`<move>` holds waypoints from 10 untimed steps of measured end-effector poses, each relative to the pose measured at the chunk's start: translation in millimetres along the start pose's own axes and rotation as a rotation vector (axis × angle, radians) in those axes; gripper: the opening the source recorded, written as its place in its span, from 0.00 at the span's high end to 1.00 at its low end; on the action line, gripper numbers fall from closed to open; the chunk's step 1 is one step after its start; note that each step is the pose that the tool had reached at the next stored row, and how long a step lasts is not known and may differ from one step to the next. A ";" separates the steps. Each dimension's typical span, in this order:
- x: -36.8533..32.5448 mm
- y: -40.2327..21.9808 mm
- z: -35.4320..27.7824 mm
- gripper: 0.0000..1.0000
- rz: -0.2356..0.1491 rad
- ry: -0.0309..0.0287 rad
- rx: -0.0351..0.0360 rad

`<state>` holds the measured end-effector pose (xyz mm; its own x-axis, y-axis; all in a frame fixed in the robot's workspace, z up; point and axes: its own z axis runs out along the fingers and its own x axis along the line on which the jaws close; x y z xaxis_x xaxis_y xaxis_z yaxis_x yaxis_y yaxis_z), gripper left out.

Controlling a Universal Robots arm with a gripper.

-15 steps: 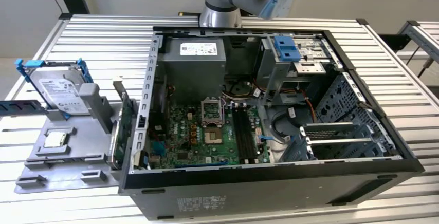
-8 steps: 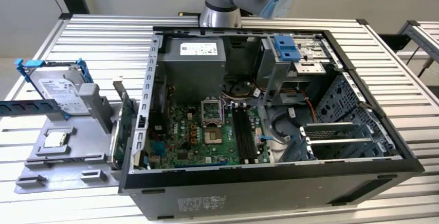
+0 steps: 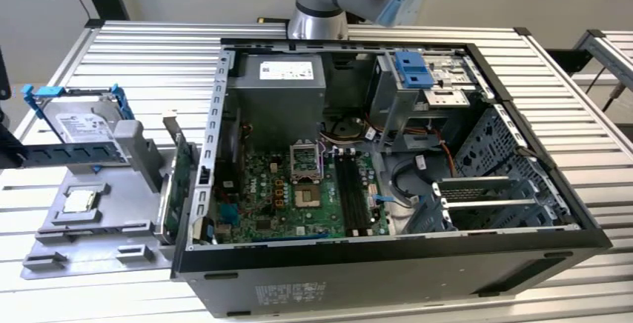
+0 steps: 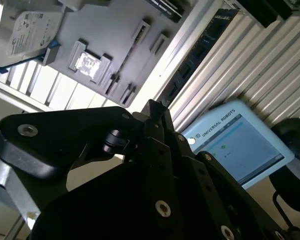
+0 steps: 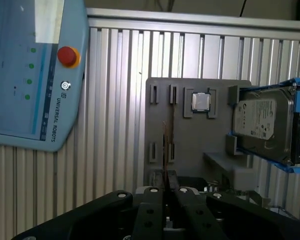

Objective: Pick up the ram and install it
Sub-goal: 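Pick up the ram and move it above insertion slot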

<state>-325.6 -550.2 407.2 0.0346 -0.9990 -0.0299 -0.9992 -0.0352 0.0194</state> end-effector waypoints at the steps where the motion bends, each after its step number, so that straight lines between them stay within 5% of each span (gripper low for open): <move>1: 0.1 -3.7 -0.1 1.00 0.000 0.0000 0.0000; 10: 1.3 -38.9 -0.8 1.00 -0.002 0.0000 -0.0001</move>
<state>-286.7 -550.1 407.2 0.0367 -0.9989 -0.0299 -0.9991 -0.0373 0.0194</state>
